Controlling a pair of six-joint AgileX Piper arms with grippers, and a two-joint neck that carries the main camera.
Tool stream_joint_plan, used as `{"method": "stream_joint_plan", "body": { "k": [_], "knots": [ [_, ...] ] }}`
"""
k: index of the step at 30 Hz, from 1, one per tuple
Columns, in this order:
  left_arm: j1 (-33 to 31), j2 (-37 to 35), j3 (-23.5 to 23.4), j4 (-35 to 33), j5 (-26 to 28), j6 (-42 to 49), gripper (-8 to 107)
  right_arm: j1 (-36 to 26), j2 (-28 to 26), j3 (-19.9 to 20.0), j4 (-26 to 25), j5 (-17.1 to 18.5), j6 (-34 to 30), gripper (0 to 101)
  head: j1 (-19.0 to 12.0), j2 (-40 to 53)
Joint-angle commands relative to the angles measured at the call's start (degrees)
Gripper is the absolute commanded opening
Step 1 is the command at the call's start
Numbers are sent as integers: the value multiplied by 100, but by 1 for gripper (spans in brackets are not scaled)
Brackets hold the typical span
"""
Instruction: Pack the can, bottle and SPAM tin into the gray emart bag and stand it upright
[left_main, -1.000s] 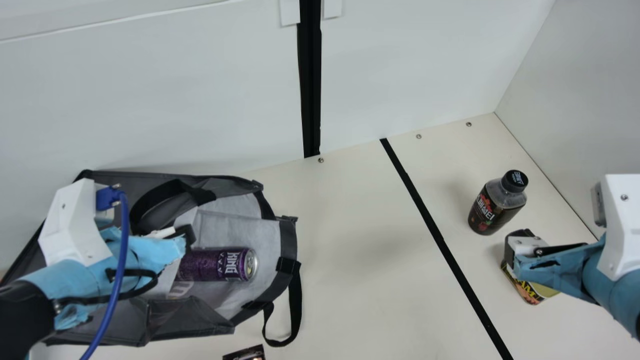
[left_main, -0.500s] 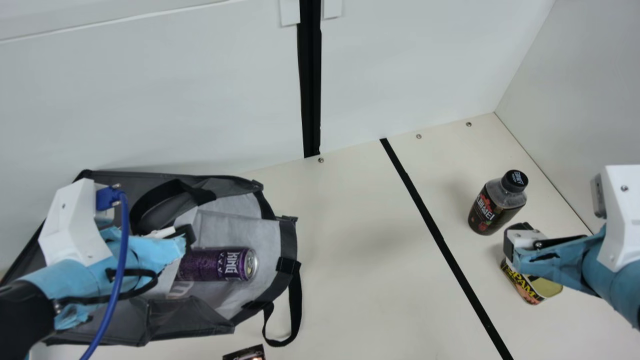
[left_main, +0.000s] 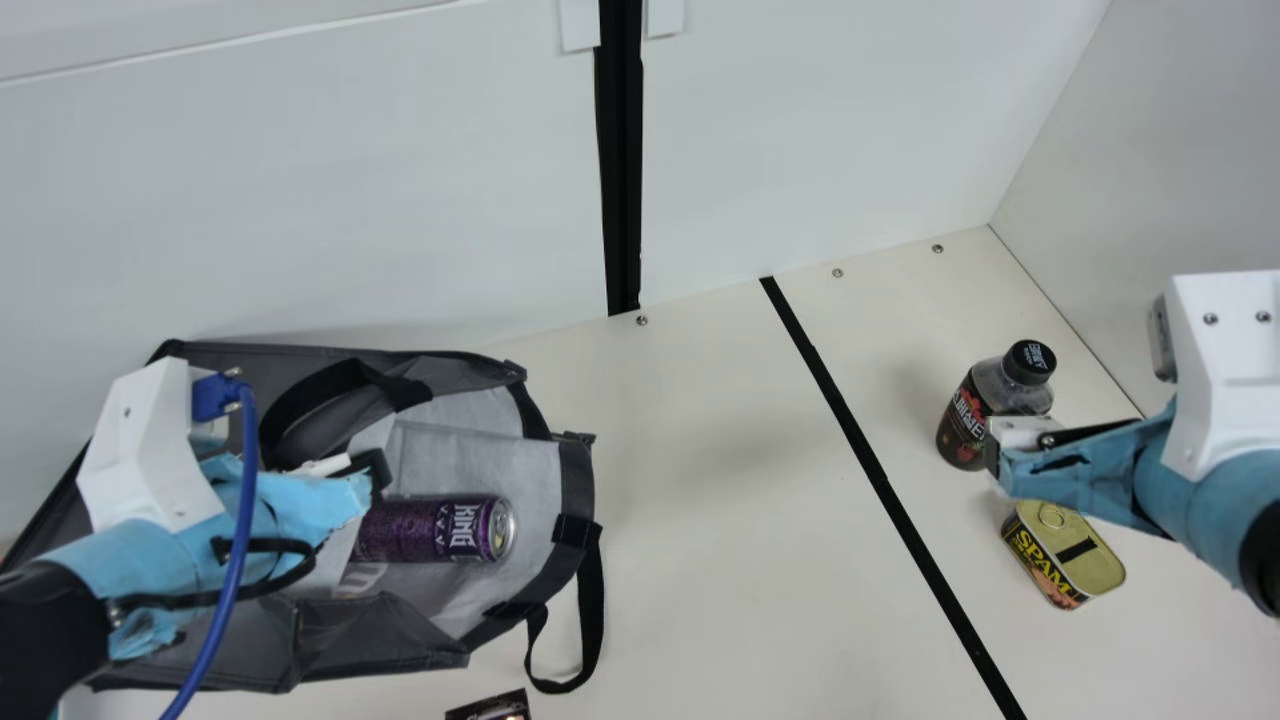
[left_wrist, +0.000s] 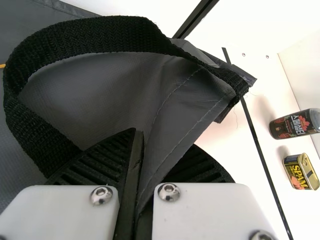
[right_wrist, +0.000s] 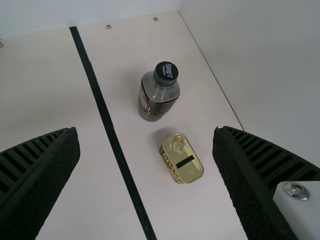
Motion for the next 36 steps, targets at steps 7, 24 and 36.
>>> {"method": "stream_joint_plan", "body": {
  "k": [7, 24, 36],
  "knots": [
    [0, 0, 0, 0, 0, 0, -8, -15, 284, -231, 70, 7, -17, 95, -130, -14],
    [0, 0, 0, 0, 0, 0, -8, -588, 909, -707, 558, 7, -520, 95, -130, -14],
    [0, 0, 0, 0, 0, 0, -8, -1129, 1386, -1056, 1012, 7, -1054, 95, -130, -14]
  ]
}}
